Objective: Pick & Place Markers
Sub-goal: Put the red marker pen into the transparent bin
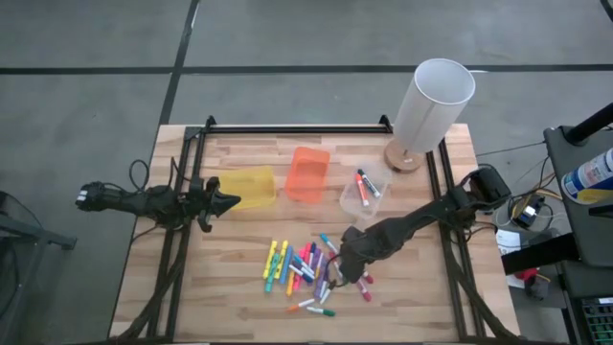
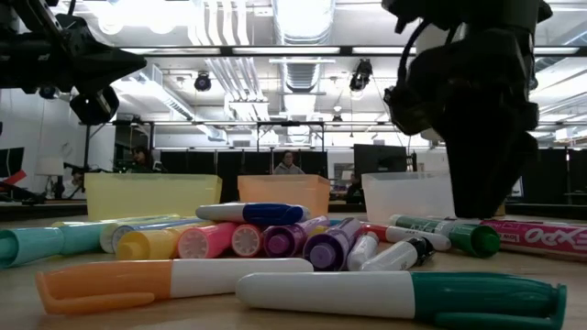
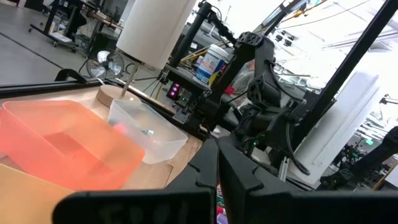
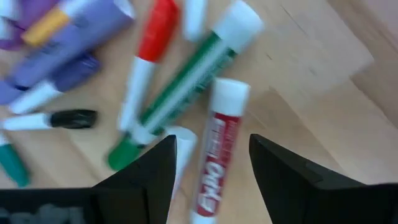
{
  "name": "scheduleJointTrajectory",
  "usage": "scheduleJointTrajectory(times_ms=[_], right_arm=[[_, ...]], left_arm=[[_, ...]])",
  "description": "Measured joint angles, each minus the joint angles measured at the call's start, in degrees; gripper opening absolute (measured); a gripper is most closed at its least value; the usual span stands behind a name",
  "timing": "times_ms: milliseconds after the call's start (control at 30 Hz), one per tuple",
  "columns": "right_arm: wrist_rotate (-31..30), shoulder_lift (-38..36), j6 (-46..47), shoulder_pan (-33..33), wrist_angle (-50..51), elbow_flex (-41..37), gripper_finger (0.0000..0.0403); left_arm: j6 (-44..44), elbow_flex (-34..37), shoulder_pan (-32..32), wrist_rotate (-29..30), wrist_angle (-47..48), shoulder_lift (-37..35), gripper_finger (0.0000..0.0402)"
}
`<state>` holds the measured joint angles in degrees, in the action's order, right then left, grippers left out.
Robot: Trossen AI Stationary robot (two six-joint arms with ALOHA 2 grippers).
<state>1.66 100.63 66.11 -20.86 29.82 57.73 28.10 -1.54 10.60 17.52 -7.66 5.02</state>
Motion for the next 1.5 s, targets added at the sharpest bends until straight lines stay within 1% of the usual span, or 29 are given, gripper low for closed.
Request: scheduleJointTrajectory(times_ms=[133, 267, 467, 700, 933, 1033, 1233, 1500], right_arm=[[0.1, 2.8, -0.5, -0.3, -0.2, 2.1, 0.0194], [0.1, 6.1, -2.2, -0.3, 3.1, 5.2, 0.0190], [-0.2, 9.0, -6.0, -0.3, 9.5, 9.6, 0.0159], [-1.7, 8.4, -10.5, -0.3, 12.0, 10.2, 0.0117], [-2.2, 8.1, -16.2, -0.1, 13.9, 9.6, 0.0101], [-3.0, 7.9, -16.7, 0.2, 15.7, 9.5, 0.0095], [-3.0, 7.9, -18.4, 0.8, 15.9, 9.5, 0.0068], [-3.4, 7.9, -18.8, 1.3, 17.8, 10.7, 0.0068]], left_arm=[[0.0, 0.0, 0.0, 0.1, -0.1, 0.1, 0.0009], [0.1, 0.0, 0.0, 0.2, -0.2, 0.4, 0.0009], [0.1, 0.0, 0.0, 0.3, -0.1, 0.6, 0.0009], [0.2, 0.0, 0.0, 0.3, 0.0, 0.7, 0.0009], [0.2, 0.0, 0.0, 0.2, 0.0, 0.7, 0.0009], [0.2, 0.0, 0.0, 0.2, 0.0, 0.7, 0.0009], [0.2, 0.0, 0.0, 0.2, 0.0, 0.7, 0.0009], [0.2, 0.0, 0.0, 0.2, 0.0, 0.7, 0.0009]])
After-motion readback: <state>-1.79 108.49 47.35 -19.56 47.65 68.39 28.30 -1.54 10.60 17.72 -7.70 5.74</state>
